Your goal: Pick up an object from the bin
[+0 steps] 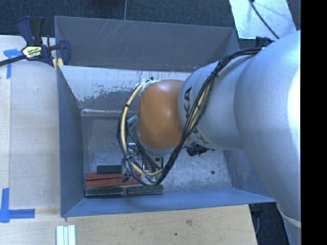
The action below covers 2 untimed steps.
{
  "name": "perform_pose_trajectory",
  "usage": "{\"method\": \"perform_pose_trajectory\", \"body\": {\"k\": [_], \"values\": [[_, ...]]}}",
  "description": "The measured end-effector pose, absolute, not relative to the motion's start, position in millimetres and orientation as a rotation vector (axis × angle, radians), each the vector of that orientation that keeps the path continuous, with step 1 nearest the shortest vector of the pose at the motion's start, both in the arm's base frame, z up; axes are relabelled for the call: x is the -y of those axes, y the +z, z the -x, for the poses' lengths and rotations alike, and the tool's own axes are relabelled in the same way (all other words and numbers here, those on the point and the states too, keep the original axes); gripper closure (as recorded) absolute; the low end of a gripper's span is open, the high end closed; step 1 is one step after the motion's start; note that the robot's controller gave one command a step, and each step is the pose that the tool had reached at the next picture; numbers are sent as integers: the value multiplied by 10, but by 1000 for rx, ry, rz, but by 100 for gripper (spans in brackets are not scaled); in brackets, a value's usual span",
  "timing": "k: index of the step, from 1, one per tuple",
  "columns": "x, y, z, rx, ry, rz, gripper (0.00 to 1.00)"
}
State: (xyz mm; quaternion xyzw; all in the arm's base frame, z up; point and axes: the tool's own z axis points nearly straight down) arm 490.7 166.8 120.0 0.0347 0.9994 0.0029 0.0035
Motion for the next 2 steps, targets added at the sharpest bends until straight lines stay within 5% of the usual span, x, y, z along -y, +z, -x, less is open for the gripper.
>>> {"method": "perform_pose_trajectory", "body": {"k": [1, 2], "values": [[-1615, 1176, -4902, -3137, 1, -121, 0], [-2134, 704, -4879, -3136, -3, 223, 0]]}}
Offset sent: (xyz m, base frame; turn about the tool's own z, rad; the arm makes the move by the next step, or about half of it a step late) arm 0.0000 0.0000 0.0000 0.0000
